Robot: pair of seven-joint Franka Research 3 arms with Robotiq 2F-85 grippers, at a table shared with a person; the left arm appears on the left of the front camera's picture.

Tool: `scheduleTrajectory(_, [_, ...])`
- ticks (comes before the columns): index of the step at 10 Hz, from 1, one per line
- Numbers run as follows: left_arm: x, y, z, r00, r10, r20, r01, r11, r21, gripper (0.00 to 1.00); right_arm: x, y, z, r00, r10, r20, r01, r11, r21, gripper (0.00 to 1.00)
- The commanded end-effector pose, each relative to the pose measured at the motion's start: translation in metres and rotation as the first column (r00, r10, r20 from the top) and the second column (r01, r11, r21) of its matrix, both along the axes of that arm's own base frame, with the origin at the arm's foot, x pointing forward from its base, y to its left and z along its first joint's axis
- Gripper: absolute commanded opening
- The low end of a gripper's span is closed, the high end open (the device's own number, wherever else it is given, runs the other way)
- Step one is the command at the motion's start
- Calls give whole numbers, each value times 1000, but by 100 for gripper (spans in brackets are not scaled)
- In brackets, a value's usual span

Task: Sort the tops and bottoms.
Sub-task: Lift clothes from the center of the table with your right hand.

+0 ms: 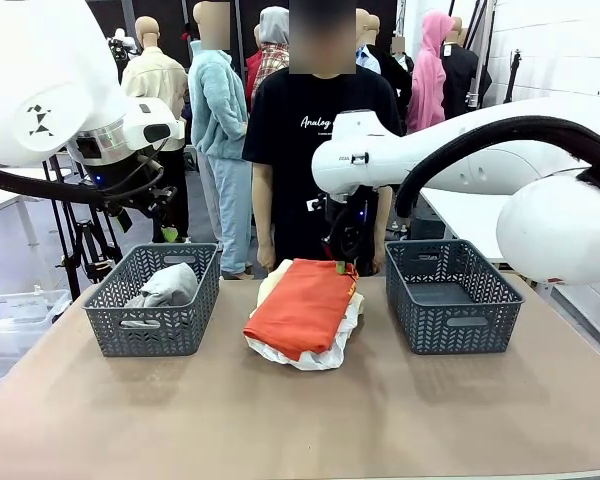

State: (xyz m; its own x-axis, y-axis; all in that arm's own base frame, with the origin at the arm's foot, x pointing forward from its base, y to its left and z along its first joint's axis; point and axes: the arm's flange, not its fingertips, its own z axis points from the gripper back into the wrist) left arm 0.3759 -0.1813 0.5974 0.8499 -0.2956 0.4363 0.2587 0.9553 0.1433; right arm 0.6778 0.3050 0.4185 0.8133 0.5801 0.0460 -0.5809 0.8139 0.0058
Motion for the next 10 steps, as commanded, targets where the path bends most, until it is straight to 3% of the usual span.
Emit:
scheduleTrajectory(1, [-1,2,-2,1000,12,16,-12,1000,10,85,5,6,5,997,-37,-69,39,999,32,0])
scheduleTrajectory(3, [-1,2,-2,1000,12,16,-12,1000,10,85,-3,7,10,997,-38,-65,42,997,57,0])
scheduleTrajectory(5, [-1,2,-2,1000,12,16,-12,1000,10,85,-9,7,21,999,-42,8,41,994,99,0])
scheduleTrajectory(7, [-1,2,-2,1000,12,16,-12,1000,10,85,-21,20,74,993,-15,121,5,997,82,0])
scheduleTrajectory(9, [-1,2,-2,1000,12,16,-12,1000,10,85,-51,51,152,954,67,293,-84,996,44,0])
scheduleTrajectory(10, [-1,2,-2,1000,12,16,-12,1000,10,85,-62,62,177,935,102,340,-125,991,45,0])
